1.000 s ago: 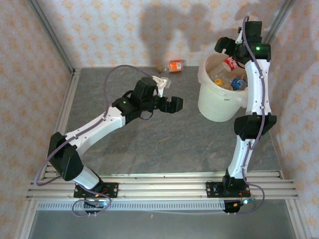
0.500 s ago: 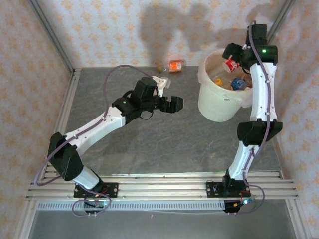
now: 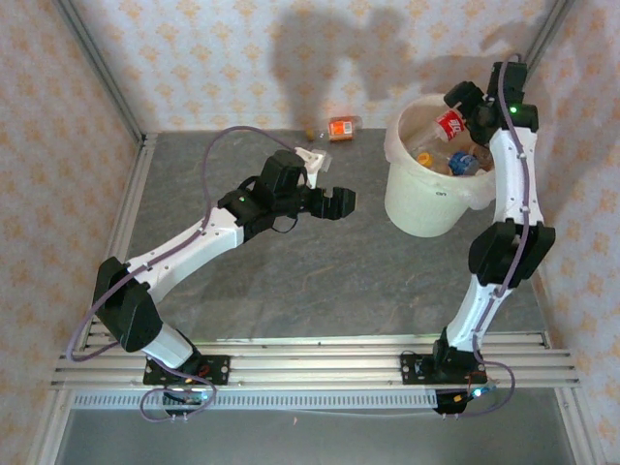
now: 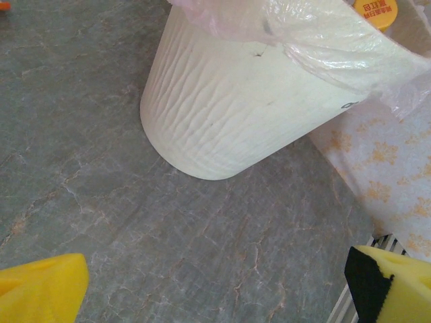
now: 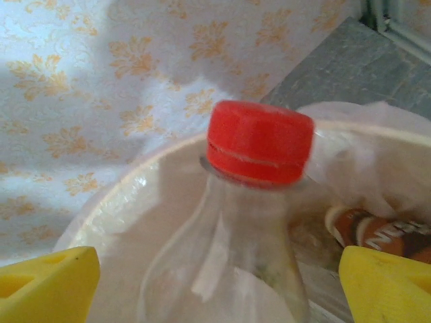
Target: Put the plastic bottles in the bin
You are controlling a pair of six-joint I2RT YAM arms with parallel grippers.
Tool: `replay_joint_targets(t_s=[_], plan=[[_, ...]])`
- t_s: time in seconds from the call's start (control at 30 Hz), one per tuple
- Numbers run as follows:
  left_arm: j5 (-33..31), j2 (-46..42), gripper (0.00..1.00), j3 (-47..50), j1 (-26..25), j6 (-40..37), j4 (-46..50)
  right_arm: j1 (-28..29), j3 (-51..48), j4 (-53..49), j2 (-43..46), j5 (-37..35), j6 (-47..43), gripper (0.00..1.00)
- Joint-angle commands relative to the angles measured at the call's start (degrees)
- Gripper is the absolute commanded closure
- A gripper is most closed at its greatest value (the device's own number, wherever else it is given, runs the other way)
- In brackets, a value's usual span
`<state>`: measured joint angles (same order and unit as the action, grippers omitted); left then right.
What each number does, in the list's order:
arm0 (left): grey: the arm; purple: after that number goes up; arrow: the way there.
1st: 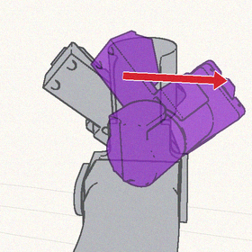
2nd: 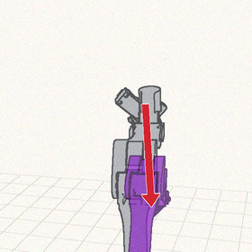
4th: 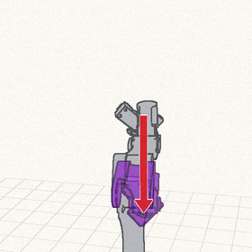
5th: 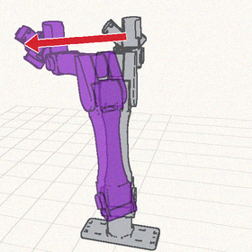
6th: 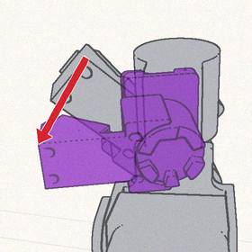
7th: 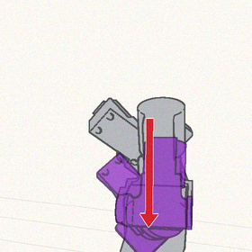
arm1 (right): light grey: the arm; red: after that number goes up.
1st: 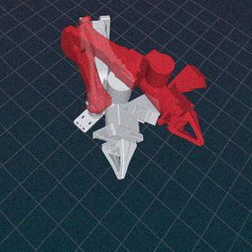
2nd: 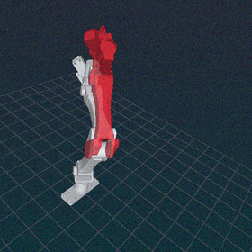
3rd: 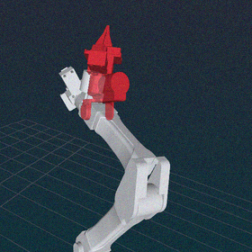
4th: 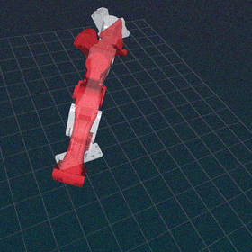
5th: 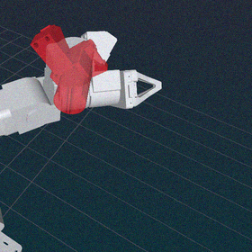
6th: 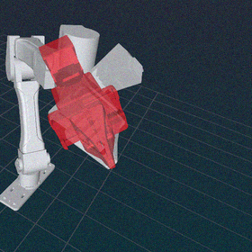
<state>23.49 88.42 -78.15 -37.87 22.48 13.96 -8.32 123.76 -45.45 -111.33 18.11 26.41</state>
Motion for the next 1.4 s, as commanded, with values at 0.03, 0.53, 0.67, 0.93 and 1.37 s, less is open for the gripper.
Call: replay_joint_targets(t_s=[0.03,0.53,0.67,0.93,1.37], plan=[[-0.9,0.9,0.00,0.2,0.2,-0.7,-0.3,0.0,4.0,0.3,-2.6,0.3,1.5,0.09],[-0.5,1.2,0.00,0.0,0.2,-0.4,-0.4,0.0,-8.6,8.7,8.5,-4.4,-0.4,0.37],[-0.4,1.1,0.00,0.4,0.2,-0.3,-0.7,0.0,-17.4,15.2,14.9,-5.9,2.3,0.37],[0.2,1.1,0.00,0.7,0.2,0.2,-1.5,0.0,-30.6,21.0,21.9,-6.8,7.0,0.30],[0.2,1.8,0.00,0.5,0.4,0.4,-1.6,-0.1,-14.2,-3.0,23.7,-10.7,-9.1,0.13]])
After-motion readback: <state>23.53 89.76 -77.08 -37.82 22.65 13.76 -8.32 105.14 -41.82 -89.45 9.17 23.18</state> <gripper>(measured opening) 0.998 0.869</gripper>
